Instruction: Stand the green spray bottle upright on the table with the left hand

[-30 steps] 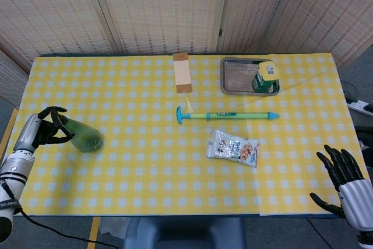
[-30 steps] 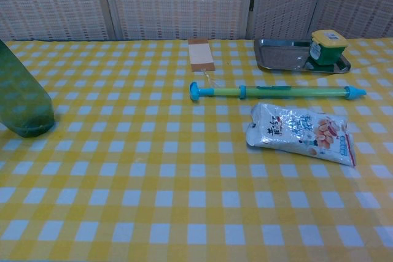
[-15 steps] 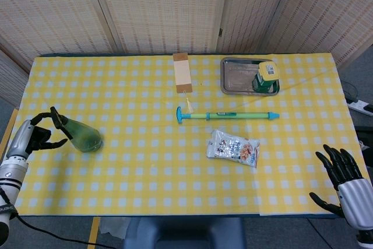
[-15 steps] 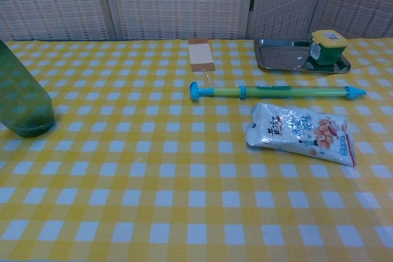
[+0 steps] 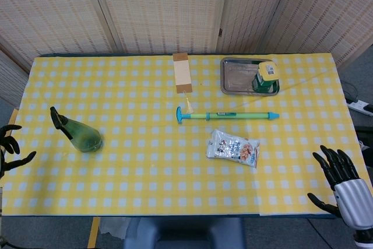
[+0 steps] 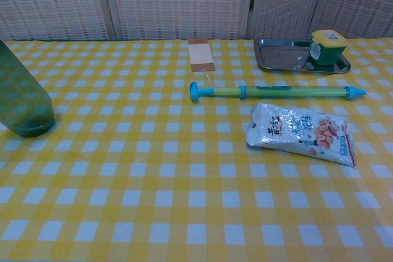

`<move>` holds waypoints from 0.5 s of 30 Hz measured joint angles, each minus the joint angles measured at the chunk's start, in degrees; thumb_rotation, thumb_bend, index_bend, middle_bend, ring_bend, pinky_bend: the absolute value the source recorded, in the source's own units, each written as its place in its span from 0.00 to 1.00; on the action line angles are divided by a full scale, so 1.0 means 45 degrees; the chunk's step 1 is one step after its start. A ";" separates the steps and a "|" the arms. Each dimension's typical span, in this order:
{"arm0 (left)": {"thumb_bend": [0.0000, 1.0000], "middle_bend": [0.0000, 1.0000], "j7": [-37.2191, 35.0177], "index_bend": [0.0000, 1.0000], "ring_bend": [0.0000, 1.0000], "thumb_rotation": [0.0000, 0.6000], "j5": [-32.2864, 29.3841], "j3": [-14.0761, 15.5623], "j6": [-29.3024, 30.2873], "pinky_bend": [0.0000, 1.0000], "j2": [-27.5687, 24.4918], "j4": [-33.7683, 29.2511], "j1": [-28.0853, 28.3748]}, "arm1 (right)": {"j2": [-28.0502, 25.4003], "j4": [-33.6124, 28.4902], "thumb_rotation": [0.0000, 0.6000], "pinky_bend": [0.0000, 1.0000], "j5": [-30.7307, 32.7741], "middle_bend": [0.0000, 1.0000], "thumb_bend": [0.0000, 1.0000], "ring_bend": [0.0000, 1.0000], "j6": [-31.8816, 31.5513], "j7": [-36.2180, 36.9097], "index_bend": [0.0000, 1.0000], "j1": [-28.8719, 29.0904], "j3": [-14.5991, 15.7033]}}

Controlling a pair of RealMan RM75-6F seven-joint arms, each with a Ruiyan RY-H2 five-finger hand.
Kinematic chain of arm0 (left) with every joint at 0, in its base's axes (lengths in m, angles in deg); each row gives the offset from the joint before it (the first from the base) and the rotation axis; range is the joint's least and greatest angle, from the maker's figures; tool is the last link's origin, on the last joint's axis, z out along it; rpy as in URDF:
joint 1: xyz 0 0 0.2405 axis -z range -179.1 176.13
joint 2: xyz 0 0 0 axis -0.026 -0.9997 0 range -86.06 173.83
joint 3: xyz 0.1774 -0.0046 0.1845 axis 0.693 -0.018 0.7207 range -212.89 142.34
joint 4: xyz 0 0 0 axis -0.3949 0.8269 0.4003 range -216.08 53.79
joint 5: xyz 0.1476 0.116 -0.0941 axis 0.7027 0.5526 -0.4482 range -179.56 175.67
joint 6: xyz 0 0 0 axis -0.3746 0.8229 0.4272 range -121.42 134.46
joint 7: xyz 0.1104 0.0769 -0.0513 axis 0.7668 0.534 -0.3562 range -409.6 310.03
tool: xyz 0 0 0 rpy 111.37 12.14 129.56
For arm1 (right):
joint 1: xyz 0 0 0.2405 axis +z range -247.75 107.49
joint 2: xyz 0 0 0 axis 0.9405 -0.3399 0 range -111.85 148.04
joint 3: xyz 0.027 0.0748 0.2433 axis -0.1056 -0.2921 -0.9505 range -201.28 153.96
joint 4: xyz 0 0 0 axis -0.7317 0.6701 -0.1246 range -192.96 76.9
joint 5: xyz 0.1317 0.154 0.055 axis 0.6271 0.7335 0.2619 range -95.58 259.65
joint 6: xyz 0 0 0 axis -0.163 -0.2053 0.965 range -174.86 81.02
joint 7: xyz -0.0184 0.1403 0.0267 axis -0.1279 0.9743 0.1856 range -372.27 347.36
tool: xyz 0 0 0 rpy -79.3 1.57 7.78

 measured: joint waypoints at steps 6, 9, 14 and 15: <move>0.13 0.07 0.0810 0.16 0.00 1.00 0.1933 0.1612 0.1645 0.00 0.0962 0.1302 -0.1741 | 0.0152 -0.0048 1.00 0.00 -0.0008 0.00 0.20 0.00 0.0229 -0.0411 0.00 0.0051 0.0040; 0.13 0.07 0.1048 0.19 0.01 1.00 0.1976 0.2435 0.0826 0.00 0.0611 0.0755 -0.1841 | 0.0286 -0.0072 1.00 0.00 -0.0059 0.00 0.20 0.00 0.0304 -0.0775 0.00 0.0053 0.0065; 0.12 0.00 0.1816 0.08 0.00 1.00 0.3940 0.3575 -0.0303 0.00 0.0218 -0.0247 -0.1866 | 0.0467 -0.0120 1.00 0.00 -0.0196 0.00 0.20 0.00 0.0401 -0.1216 0.00 -0.0003 0.0200; 0.12 0.00 0.2000 0.07 0.00 1.00 0.4480 0.3752 -0.0332 0.00 0.0217 -0.0352 -0.1872 | 0.0474 -0.0125 1.00 0.00 -0.0229 0.00 0.20 0.00 0.0368 -0.1224 0.00 -0.0030 0.0226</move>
